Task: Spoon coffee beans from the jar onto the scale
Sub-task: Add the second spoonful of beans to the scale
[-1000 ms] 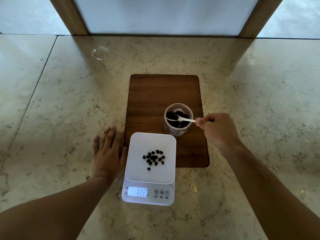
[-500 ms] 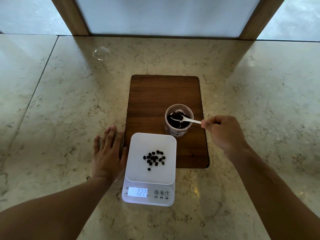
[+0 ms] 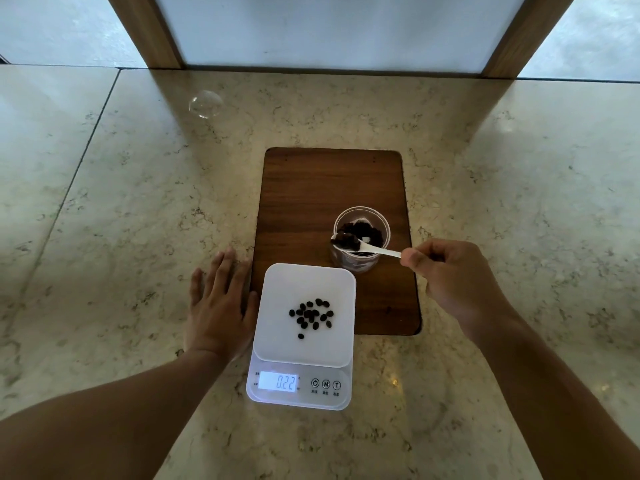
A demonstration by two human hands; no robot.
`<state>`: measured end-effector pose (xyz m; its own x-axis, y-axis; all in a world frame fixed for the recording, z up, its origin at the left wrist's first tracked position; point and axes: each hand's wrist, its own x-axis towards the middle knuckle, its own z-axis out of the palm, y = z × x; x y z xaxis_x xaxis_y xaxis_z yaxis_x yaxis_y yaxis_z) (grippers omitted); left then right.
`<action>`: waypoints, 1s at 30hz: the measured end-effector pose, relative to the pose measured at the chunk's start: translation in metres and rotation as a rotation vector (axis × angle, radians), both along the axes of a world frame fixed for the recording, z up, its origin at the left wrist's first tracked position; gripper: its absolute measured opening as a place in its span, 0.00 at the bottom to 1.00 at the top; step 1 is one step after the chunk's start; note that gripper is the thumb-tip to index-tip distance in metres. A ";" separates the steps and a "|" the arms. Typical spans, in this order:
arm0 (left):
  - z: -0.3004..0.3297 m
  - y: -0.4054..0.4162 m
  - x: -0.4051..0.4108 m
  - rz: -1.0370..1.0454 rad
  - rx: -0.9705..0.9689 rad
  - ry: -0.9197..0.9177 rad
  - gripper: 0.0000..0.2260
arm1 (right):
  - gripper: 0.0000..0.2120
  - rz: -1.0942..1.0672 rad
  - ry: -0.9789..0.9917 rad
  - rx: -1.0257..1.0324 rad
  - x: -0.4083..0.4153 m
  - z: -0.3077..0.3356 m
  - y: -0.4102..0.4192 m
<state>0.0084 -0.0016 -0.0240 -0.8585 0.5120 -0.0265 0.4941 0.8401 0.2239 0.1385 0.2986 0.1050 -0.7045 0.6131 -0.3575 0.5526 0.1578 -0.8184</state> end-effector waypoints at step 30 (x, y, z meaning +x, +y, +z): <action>0.001 0.001 0.000 0.004 0.032 0.001 0.27 | 0.06 0.218 0.327 0.467 0.041 -0.039 -0.064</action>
